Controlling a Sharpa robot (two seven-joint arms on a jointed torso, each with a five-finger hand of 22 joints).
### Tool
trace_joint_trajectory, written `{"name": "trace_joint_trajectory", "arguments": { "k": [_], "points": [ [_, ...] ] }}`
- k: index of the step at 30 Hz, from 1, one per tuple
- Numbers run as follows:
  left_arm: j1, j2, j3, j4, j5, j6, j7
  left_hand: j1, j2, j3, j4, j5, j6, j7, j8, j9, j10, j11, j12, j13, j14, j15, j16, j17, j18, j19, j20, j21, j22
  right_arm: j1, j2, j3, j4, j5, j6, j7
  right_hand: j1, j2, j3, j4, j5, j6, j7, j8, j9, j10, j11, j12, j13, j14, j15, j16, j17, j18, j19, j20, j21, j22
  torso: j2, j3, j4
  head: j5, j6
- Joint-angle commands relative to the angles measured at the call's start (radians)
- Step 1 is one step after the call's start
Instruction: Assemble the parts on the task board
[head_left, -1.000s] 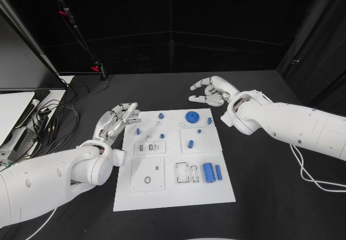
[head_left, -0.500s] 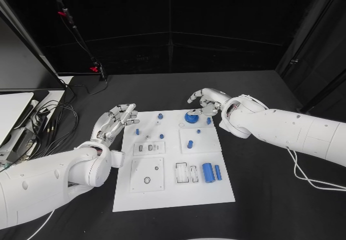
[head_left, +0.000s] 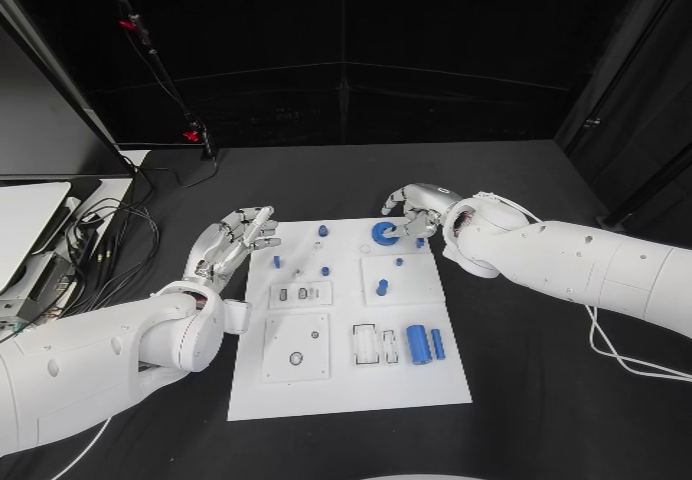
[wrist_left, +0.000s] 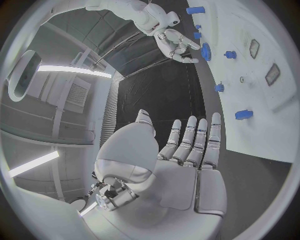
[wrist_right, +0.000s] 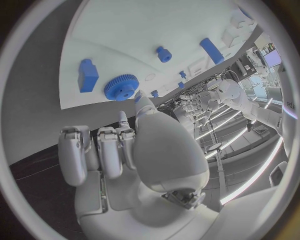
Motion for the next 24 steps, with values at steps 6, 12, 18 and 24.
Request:
{"name": "trace_joint_trajectory", "arguments": {
  "k": [6, 12, 18, 24],
  "points": [
    [0.001, -0.002, 0.001, 0.003, -0.006, 0.01, 0.158, 0.011, 0.004, 0.008, 0.0, 0.007, 0.002, 0.149, -0.007, 0.0, -0.002, -0.002, -0.003, 0.002, -0.003, 0.006, -0.006, 0.0, 0.008, -0.005, 0.0, 0.007, -0.001, 0.001, 0.004, 0.001, -0.002, -0.038, 0.019, -0.026, 0.005, -0.008, 0.025, -0.002, -0.001, 0.016, -0.005, 0.02, 0.003, 0.104, 0.006, 0.003, 0.263, 0.106, 0.002, 0.002, 0.263, -0.007, 0.106, 0.004, 0.003, 0.263, 0.0, 0.0003, -0.0006, 0.003, -0.004],
    [0.001, -0.002, 0.001, 0.003, -0.006, 0.01, 0.157, 0.011, 0.005, 0.008, 0.0, 0.009, 0.002, 0.149, -0.007, 0.0, -0.002, -0.002, -0.003, 0.002, -0.003, 0.006, -0.006, 0.0, 0.008, -0.005, 0.0, 0.007, -0.001, 0.0, 0.008, 0.001, -0.005, -0.046, 0.025, -0.029, 0.014, -0.013, 0.043, -0.01, -0.003, 0.036, -0.011, 0.031, 0.002, 0.104, 0.002, 0.003, 0.263, 0.106, -0.003, 0.002, 0.263, -0.007, 0.106, 0.001, 0.003, 0.263, 0.0, 0.0004, -0.0009, 0.005, -0.006],
    [0.001, -0.003, 0.001, 0.003, -0.006, 0.01, 0.156, 0.012, 0.006, 0.008, 0.001, 0.011, 0.001, 0.149, -0.007, 0.0, -0.001, -0.002, -0.003, 0.001, -0.004, 0.006, -0.006, 0.0, 0.008, -0.005, 0.0, 0.007, -0.002, -0.001, 0.013, 0.001, -0.008, -0.057, 0.033, -0.029, 0.021, -0.021, 0.058, -0.016, -0.002, 0.053, -0.019, 0.034, 0.0, 0.104, -0.006, 0.003, 0.263, 0.106, -0.01, 0.002, 0.263, -0.007, 0.106, -0.005, 0.003, 0.263, 0.0, 0.0005, -0.0011, 0.006, -0.008],
    [0.001, -0.003, 0.001, 0.002, -0.006, 0.011, 0.156, 0.012, 0.006, 0.008, 0.001, 0.011, 0.001, 0.149, -0.007, 0.0, -0.001, -0.002, -0.003, 0.001, -0.004, 0.006, -0.006, 0.0, 0.008, -0.005, 0.0, 0.007, -0.002, -0.002, 0.018, 0.001, -0.012, -0.063, 0.035, -0.03, 0.021, -0.022, 0.062, -0.016, 0.0, 0.054, -0.021, 0.033, -0.002, 0.104, -0.009, 0.003, 0.263, 0.106, -0.012, 0.002, 0.263, -0.007, 0.106, -0.006, 0.003, 0.263, 0.0, 0.0006, -0.0011, 0.009, -0.009]
  ]
}}
